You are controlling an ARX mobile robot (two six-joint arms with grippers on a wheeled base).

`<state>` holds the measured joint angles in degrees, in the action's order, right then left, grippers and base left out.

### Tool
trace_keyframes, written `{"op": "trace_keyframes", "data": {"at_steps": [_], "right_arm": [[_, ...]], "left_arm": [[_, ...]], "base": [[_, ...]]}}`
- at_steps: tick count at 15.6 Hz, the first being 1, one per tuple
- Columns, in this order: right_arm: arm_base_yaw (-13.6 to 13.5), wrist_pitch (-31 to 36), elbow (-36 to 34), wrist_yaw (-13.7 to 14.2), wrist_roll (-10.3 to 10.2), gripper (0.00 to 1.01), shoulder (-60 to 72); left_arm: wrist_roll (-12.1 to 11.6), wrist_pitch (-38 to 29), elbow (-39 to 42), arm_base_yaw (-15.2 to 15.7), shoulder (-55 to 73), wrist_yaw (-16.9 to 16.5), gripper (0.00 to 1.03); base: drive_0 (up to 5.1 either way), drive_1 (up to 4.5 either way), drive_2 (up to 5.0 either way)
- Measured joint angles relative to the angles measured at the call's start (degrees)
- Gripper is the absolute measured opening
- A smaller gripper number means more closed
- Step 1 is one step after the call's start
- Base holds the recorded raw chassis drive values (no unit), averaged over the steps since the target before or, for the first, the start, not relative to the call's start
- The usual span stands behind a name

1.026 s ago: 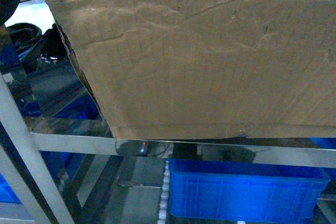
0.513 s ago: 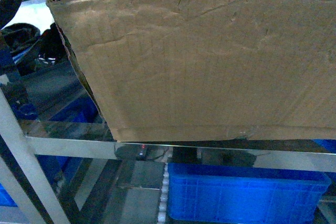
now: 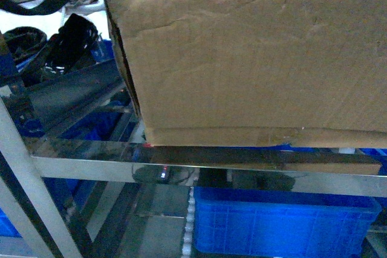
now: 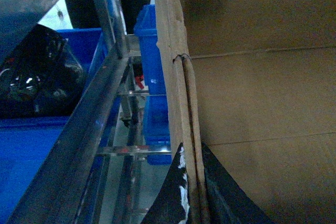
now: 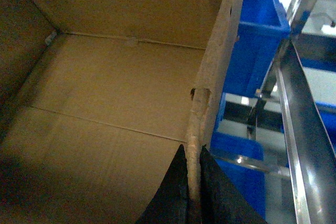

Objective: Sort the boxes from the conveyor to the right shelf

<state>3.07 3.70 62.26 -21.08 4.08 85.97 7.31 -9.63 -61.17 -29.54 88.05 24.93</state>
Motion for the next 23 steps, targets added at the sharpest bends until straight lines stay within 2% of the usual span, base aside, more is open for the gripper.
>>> {"op": "trace_keyframes", "data": {"at_steps": [1, 4, 6, 8, 11, 16, 18, 19, 20, 22, 23], "right_arm": [[-0.1, -3.9, 3.3, 0.4, -1.0, 0.02, 2.9], [-2.0, -11.6, 11.8, 1.6, -2.9, 0.02, 9.0], [-3.5, -14.2, 14.4, 2.5, -3.7, 0.02, 10.4], [-4.4, -17.7, 15.3, 3.4, -3.7, 0.02, 10.4], [-4.5, -18.3, 15.5, 1.5, -4.4, 0.26, 10.4], [-5.3, -17.9, 15.5, -0.3, -4.6, 0.76, 10.4], [-5.3, -11.8, 13.6, -1.8, -4.7, 0.96, 10.3], [-5.3, -7.1, 11.6, -3.6, -5.1, 0.99, 10.1], [-5.3, -1.9, 8.8, -4.6, -5.1, 0.98, 9.4], [-5.3, 9.7, 3.9, -5.5, -5.2, 0.98, 7.1], [-5.3, 20.1, 1.1, -5.5, -7.6, 0.98, 6.3]], "left_arm": [[0.6, 3.3, -3.1, 0.7, 2.9, -0.7, 0.02], [1.4, 7.6, -9.2, 2.2, 8.2, -1.3, 0.02], [1.3, 8.9, -10.6, 3.5, 9.2, -1.8, 0.02], [1.2, 11.1, -12.3, 4.3, 10.1, -4.6, 0.03], [1.2, 11.8, -12.8, 4.5, 10.4, -6.0, 0.29], [1.3, 11.6, -12.9, 4.0, 10.6, -6.9, 0.78], [0.5, 4.9, -11.5, 3.8, 10.3, -3.8, 0.98], [-0.6, 0.2, -9.2, 3.7, 9.2, -1.6, 0.98], [-1.8, -5.5, -6.2, 3.5, 7.9, 1.0, 0.98], [-3.5, -16.5, -1.5, 3.0, 5.6, 4.0, 0.98], [-3.9, -20.7, 0.4, 2.6, 3.4, 5.9, 0.98]], "base": [[0.0, 0.0, 0.0], [0.0, 0.0, 0.0], [0.0, 0.0, 0.0], [0.0, 0.0, 0.0], [0.0, 0.0, 0.0], [0.0, 0.0, 0.0], [0.0, 0.0, 0.0], [0.0, 0.0, 0.0], [0.0, 0.0, 0.0], [0.0, 0.0, 0.0], [0.0, 0.0, 0.0]]}}
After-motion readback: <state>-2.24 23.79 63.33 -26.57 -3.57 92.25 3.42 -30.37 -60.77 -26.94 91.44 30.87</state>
